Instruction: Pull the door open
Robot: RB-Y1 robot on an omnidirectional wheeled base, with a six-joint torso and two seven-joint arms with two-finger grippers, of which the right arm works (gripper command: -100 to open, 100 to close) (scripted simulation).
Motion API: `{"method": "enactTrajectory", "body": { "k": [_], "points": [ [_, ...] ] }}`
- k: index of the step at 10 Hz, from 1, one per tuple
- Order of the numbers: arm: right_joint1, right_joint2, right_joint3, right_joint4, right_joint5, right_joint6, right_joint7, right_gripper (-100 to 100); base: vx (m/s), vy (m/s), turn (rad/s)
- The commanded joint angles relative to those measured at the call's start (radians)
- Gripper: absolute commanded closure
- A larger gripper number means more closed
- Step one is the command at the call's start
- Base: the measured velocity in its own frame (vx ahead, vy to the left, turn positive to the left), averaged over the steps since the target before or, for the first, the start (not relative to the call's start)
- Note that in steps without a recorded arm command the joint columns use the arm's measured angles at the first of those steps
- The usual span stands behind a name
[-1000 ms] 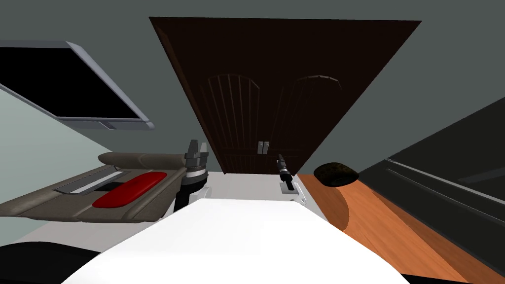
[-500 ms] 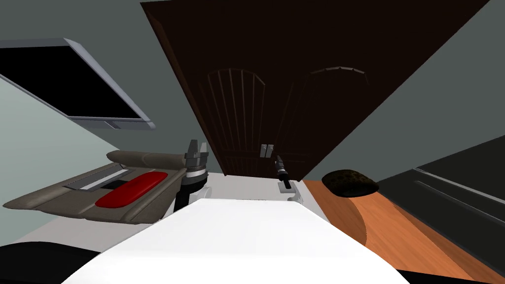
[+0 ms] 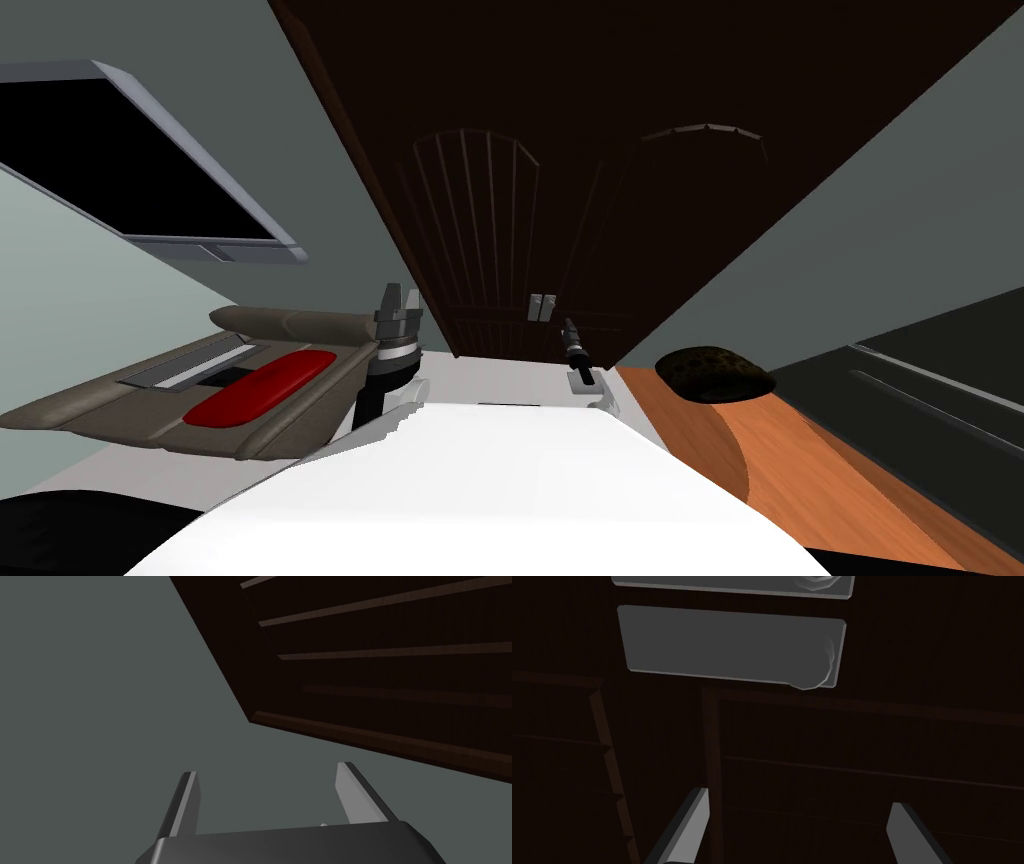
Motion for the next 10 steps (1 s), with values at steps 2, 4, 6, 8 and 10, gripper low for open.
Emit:
{"method": "enactTrajectory", "body": {
  "k": [2, 4, 6, 8, 10],
  "points": [
    [0.010, -0.030, -0.037, 0.032, -0.011, -0.012, -0.004, -100, -0.033, -0.002, -0.024],
    [0.027, -0.069, -0.075, 0.052, -0.026, -0.015, -0.016, -100, -0.004, 0.006, -0.021],
    [0.039, -0.105, -0.109, 0.071, -0.040, -0.019, -0.029, -100, 0.039, 0.013, 0.005],
    [0.043, -0.132, -0.132, 0.088, -0.053, -0.025, -0.041, -100, 0.100, -0.003, 0.048],
    [0.036, -0.144, -0.136, 0.096, -0.061, -0.033, -0.050, -100, 0.171, -0.016, 0.108]
  ]
}}
